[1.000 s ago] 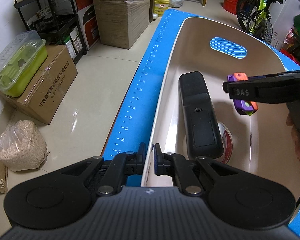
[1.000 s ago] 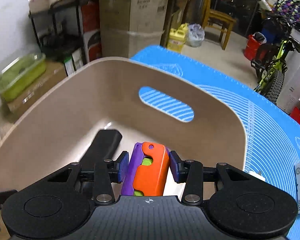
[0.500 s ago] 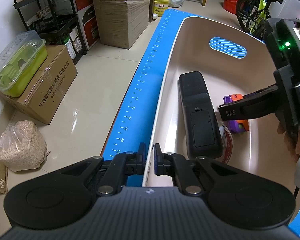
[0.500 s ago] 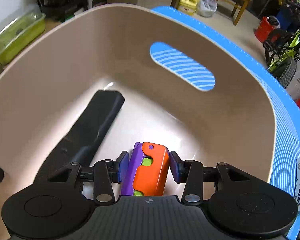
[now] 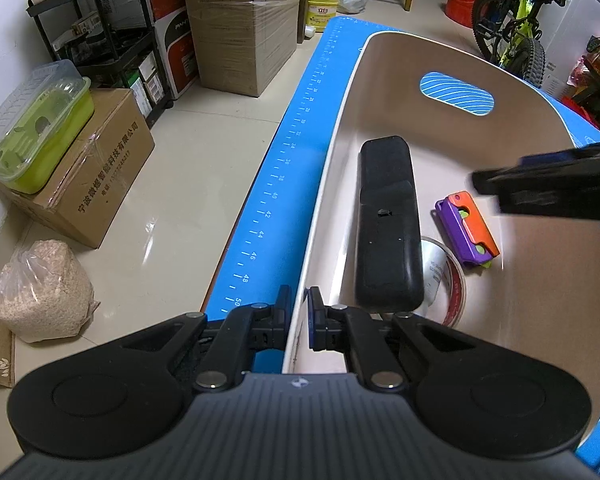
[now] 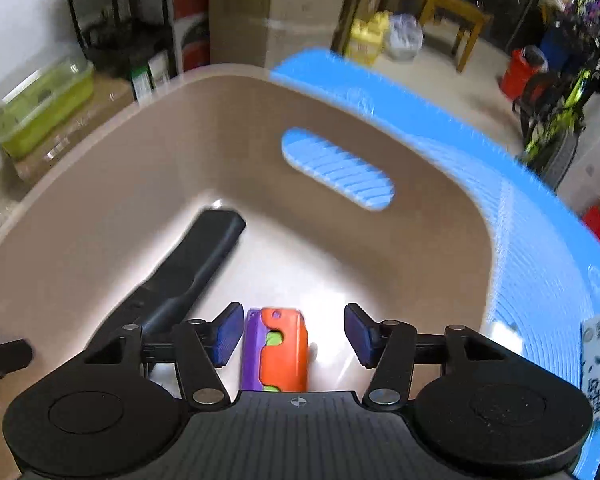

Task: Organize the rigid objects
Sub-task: 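Carry the toy into the bin and open the right gripper, then move the right tool back to the green round tin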

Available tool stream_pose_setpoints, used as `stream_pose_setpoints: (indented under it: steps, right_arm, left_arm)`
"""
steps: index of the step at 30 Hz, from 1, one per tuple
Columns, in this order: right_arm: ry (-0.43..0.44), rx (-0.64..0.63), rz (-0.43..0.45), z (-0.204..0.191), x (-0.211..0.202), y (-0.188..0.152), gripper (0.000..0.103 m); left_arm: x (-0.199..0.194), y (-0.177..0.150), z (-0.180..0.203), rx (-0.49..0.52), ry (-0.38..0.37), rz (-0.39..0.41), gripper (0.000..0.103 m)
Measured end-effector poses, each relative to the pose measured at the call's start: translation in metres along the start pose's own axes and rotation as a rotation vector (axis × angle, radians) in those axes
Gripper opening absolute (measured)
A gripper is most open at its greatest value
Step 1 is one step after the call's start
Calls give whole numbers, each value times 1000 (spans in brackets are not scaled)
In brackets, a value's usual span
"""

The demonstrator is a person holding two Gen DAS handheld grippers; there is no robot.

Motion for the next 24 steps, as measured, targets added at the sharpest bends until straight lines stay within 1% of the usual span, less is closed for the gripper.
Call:
stream_pose_setpoints:
  steps: [1, 3, 7, 8, 9, 12, 14, 16, 21, 24]
  right_arm:
    - [-8, 9, 27, 3, -11, -3, 65]
    - [6, 18, 99, 13, -35, -10, 66]
    - [7, 83, 211, 46, -74, -26, 66]
    - [-3, 98, 228, 54, -81, -32, 66]
    - [-12, 108, 238, 61, -85, -29, 66]
    - [-46, 143, 255, 86, -91, -46, 68]
    - [-62, 163, 247, 100, -87, -59, 71]
    - [-75, 185, 227, 116, -74, -70, 72]
    - [-103, 216, 173, 137, -28, -97, 72]
    - [-93, 243, 153, 146, -5, -107, 72]
  left_arm:
    - [0, 0, 0, -1, 0, 0, 10]
    - [0, 0, -1, -1, 0, 0, 10]
    - [0, 0, -2, -1, -1, 1, 10]
    - [0, 0, -2, -2, -1, 1, 10]
    - [0, 0, -2, -2, -1, 1, 10]
    - [0, 0, -2, -2, 0, 1, 10]
    - [0, 0, -2, -1, 2, 1, 10]
    - [0, -1, -2, -1, 4, 2, 10]
    - [0, -1, -2, -1, 4, 2, 10]
    - [0, -1, -2, -1, 4, 2, 10]
Point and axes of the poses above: each gripper's, at about its wrist camera, not at the fingertips, and x roughly the way its jaws point, z to its right, y to its top, the point moved 4 cm from there along x, roughly the way its jaws point, and after that the axes turned 10 degrees about -z, right-handed, at the moved point
